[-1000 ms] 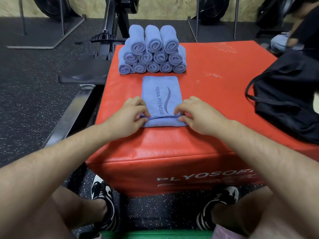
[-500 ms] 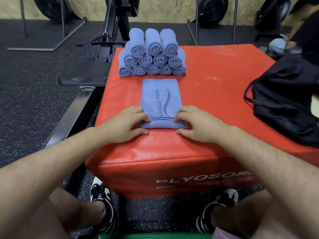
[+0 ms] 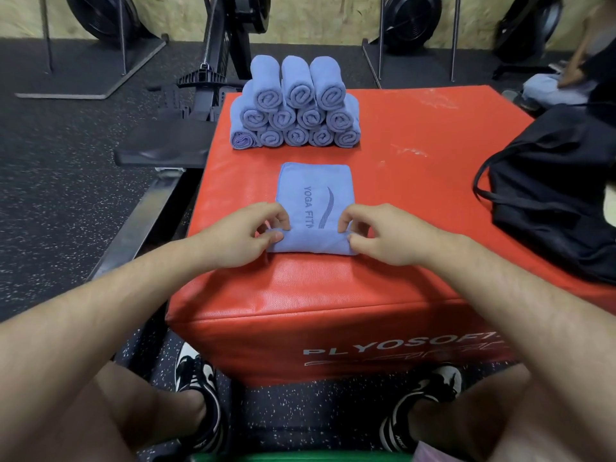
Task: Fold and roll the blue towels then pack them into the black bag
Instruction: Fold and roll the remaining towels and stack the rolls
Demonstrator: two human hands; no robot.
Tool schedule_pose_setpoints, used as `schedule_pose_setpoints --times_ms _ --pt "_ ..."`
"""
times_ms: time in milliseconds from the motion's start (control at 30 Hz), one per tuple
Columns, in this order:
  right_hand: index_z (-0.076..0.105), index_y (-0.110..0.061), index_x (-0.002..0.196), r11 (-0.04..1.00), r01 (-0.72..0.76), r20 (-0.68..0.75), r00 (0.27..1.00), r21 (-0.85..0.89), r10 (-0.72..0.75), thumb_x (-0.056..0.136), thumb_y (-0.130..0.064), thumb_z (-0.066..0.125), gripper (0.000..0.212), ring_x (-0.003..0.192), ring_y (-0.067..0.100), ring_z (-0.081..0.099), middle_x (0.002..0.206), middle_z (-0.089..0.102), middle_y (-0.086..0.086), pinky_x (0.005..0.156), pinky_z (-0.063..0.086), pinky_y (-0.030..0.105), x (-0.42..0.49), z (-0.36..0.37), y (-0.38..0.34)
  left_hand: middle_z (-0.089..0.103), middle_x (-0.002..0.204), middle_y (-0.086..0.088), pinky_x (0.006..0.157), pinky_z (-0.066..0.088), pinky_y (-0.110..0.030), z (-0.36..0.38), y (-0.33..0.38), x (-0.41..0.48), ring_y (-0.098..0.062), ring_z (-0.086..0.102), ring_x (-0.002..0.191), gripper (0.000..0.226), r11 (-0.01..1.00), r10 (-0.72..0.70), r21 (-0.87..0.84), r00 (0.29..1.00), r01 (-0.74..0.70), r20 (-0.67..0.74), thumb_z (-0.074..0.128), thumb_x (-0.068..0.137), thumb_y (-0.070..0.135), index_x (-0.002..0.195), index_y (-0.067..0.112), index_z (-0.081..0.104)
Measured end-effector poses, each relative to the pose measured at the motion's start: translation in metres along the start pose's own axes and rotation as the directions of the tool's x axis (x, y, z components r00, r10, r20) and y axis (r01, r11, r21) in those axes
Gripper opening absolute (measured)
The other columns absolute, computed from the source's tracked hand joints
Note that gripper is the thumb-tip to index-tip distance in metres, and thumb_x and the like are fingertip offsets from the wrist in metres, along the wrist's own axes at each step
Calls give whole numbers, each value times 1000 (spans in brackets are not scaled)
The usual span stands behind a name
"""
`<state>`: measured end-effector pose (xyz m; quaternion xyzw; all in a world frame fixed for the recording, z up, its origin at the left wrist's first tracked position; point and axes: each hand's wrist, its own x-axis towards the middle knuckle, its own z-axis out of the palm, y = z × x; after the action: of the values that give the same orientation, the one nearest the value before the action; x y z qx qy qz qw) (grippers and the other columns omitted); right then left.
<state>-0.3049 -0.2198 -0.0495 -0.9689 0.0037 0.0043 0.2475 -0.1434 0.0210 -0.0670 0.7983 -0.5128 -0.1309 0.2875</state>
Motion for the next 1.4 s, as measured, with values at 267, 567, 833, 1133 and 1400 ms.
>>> schedule_pose_setpoints --times_ms 267,567,833,1133,1400 --pt "65 -16 94 946 201 -147 959 -256 -244 84 -4 53 20 94 23 54 96 60 1 82 48 40 6 9 -2 58 95 1 80 48 -44 2 5 10 -25 56 88 17 909 285 331 957 -254 -50 56 84 4 94 15 64" --pt "59 -17 107 951 146 -98 979 -272 -178 83 -19 66 25 98 22 53 102 61 0 86 45 35 4 7 1 60 107 6 88 46 -40 -3 -4 9 -18 55 100 32 918 215 340 977 -203 2 71 86 30 114 17 62" --pt "56 -32 104 995 -96 17 995 13 96 86 -17 64 24 84 15 60 95 66 -8 82 49 34 7 -10 -6 52 99 7 85 32 -6 -5 -2 16 -1 51 91 25 994 14 106 999 -18 42 61 97 16 120 16 70" --pt "63 -21 99 979 108 -223 964 -172 -146 84 -4 58 24 93 20 49 100 56 -4 89 43 36 20 0 2 58 102 7 80 47 -45 -2 7 24 -24 54 89 26 919 247 337 965 -203 -91 46 87 20 103 20 67" --pt "57 -22 119 953 50 -109 990 -300 -86 81 -31 72 42 109 23 52 116 60 -1 95 46 41 18 1 6 56 124 5 90 41 -39 -3 -4 31 -20 51 113 49 911 108 401 994 -97 -5 71 87 43 130 25 58"
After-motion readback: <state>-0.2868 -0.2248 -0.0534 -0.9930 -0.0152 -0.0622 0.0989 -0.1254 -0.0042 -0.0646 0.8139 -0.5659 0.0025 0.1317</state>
